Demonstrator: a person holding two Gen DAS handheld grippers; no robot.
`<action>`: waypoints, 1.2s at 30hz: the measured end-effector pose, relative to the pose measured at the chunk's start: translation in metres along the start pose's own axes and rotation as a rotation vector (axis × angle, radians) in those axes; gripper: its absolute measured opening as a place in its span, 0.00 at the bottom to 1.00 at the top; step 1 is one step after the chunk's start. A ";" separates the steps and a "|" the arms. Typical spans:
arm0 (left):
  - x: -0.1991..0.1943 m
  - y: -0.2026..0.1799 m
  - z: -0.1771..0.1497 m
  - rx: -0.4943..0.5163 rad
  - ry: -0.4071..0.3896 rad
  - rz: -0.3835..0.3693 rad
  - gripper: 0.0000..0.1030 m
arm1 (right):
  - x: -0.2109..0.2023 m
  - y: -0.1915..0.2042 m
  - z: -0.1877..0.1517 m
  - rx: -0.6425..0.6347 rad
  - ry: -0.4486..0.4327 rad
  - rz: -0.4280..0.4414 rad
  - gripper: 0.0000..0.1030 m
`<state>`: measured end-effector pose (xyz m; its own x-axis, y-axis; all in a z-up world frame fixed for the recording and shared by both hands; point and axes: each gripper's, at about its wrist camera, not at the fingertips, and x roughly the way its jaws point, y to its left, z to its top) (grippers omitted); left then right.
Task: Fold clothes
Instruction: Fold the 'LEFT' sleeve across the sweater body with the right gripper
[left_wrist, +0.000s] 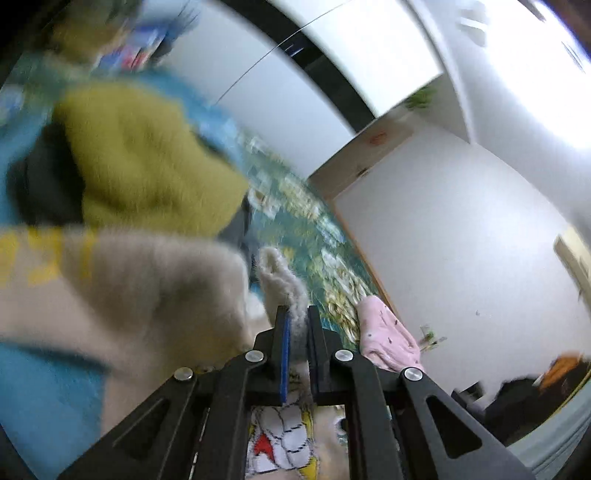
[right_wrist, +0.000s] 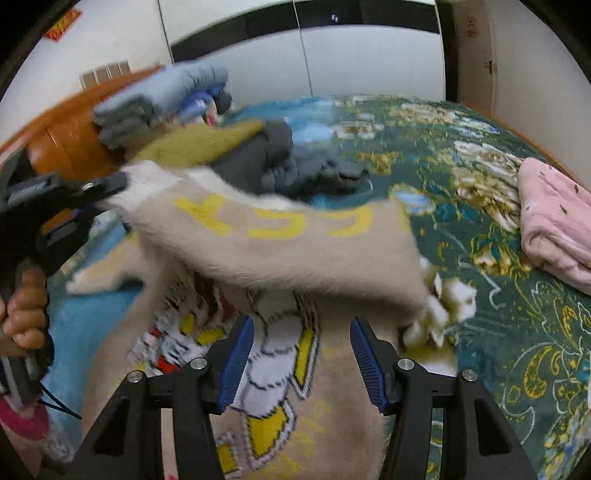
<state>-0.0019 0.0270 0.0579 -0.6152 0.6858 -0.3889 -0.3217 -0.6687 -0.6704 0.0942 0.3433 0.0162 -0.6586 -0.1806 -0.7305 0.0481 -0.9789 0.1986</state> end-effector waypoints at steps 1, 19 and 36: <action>0.001 0.003 -0.001 0.018 0.013 0.032 0.09 | 0.000 -0.002 0.002 0.011 -0.006 0.014 0.57; 0.083 0.084 -0.017 -0.183 0.223 0.303 0.11 | 0.062 -0.032 0.021 0.156 0.084 0.049 0.56; -0.140 0.242 -0.007 -0.668 -0.178 0.509 0.43 | 0.010 -0.032 0.001 0.224 0.002 0.103 0.57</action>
<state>0.0112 -0.2293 -0.0542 -0.6910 0.2556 -0.6762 0.4816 -0.5348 -0.6943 0.0857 0.3731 0.0032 -0.6575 -0.2786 -0.7000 -0.0526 -0.9099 0.4116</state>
